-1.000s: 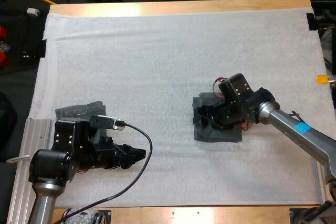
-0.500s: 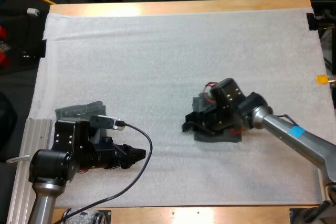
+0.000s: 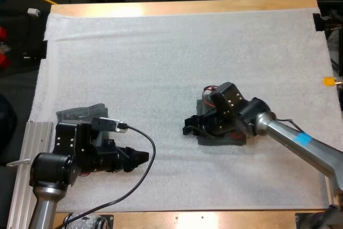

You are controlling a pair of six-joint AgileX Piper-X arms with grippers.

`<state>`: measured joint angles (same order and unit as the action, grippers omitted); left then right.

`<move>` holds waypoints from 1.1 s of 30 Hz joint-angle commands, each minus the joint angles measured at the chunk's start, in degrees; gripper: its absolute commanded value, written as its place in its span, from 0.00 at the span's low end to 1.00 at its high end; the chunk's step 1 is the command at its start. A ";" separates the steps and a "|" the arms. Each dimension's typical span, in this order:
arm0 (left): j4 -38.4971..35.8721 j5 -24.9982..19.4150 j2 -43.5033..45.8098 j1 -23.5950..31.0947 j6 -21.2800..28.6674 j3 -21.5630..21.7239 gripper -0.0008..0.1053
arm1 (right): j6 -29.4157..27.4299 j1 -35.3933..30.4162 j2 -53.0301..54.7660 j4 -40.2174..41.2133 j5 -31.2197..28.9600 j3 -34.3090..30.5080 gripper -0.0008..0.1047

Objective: Pick towel from pile, fold and stack

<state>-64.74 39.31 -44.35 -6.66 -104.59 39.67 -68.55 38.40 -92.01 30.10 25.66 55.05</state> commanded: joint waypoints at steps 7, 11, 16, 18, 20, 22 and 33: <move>0.82 0.47 -0.19 -0.33 0.31 0.18 0.58 | -7.60 -0.05 11.39 11.85 -5.76 0.39 0.56; 0.82 0.47 -0.19 -0.33 0.31 0.18 0.58 | -8.68 -0.05 17.93 16.67 -7.27 0.39 0.56; 0.82 0.47 -0.19 -0.33 0.31 0.18 0.58 | -8.65 -0.05 25.55 20.66 -10.69 0.39 0.56; 0.82 0.47 -0.19 -0.33 0.31 0.18 0.58 | -8.65 -0.05 28.41 22.13 -11.25 0.39 0.56; 0.82 0.47 -0.19 -0.33 0.31 0.18 0.58 | -8.63 -0.05 31.77 24.24 -12.26 0.39 0.56; 0.82 0.47 -0.19 -0.33 0.31 0.18 0.58 | -8.40 -0.05 34.82 26.17 -13.61 0.39 0.56; 6.61 3.00 -0.19 -0.33 -2.70 0.18 0.58 | -4.78 -0.05 46.19 28.61 -30.99 0.39 0.56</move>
<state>-59.30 41.42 -44.35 -6.66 -106.76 39.67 -73.67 38.40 -45.90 58.56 -4.41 55.05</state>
